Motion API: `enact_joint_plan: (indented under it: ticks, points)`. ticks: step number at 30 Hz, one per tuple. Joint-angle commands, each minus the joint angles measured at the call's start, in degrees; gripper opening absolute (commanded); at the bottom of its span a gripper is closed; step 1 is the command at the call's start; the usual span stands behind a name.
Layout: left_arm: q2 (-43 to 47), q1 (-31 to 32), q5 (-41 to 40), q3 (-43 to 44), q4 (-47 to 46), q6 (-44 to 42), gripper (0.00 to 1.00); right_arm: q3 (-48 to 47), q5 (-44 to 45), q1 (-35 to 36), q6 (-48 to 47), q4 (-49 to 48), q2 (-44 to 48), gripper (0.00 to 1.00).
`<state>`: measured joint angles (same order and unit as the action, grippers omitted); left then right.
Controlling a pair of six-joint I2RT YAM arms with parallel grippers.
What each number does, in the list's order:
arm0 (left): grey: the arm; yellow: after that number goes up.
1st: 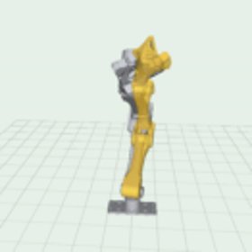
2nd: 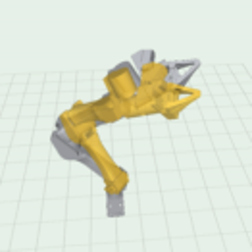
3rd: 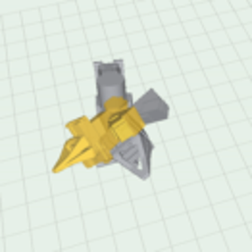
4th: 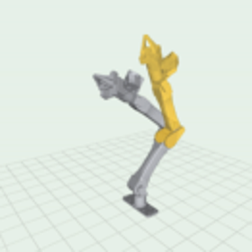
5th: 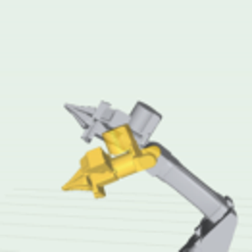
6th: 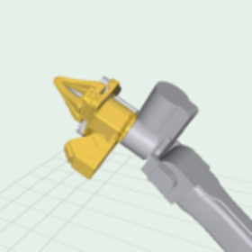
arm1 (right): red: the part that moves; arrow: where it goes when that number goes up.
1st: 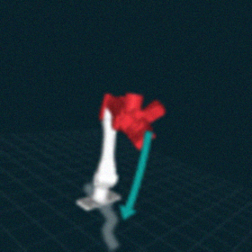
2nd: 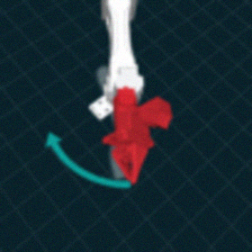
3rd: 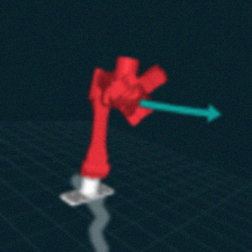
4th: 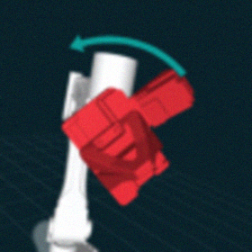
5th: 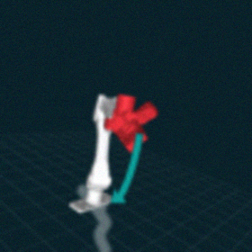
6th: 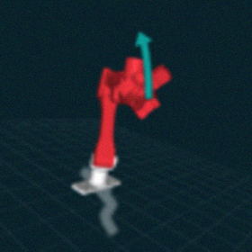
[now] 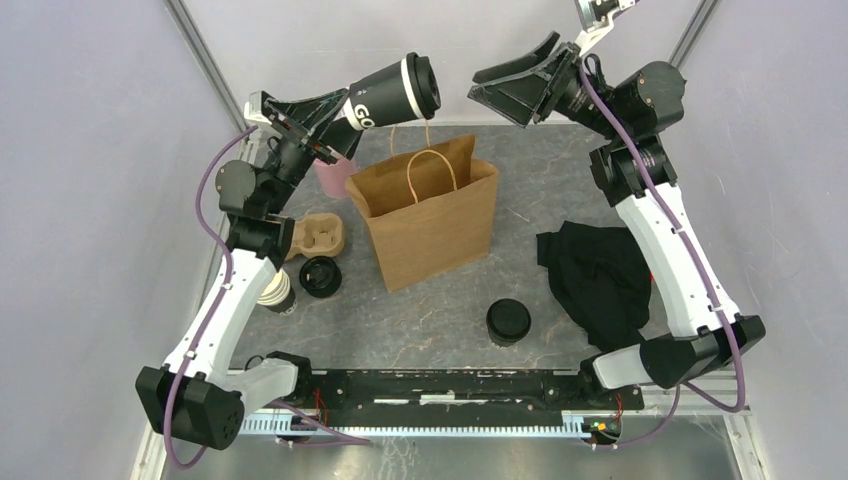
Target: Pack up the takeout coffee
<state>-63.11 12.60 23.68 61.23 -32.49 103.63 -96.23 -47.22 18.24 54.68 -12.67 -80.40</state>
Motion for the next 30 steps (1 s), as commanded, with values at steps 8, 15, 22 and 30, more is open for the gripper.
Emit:
enact_joint_plan:
  ticks: [8,15,22,30]
  points:
    - [2.8,-0.2,4.1,-2.8,-6.0,2.2,0.30,-8.3,6.2,6.3,-6.1,6.6,-2.4,0.98]
    - [4.2,-0.2,3.8,-3.6,-4.6,1.7,0.29,-8.0,9.4,9.5,-8.6,9.7,-2.9,0.96]
    - [4.5,-0.2,3.7,-3.5,-3.7,1.5,0.28,-7.4,10.8,11.2,-8.9,9.7,-2.8,0.92]
    - [4.7,-0.2,3.9,-3.5,-3.6,1.7,0.26,-5.8,11.5,11.9,-8.6,9.1,-2.4,0.86]
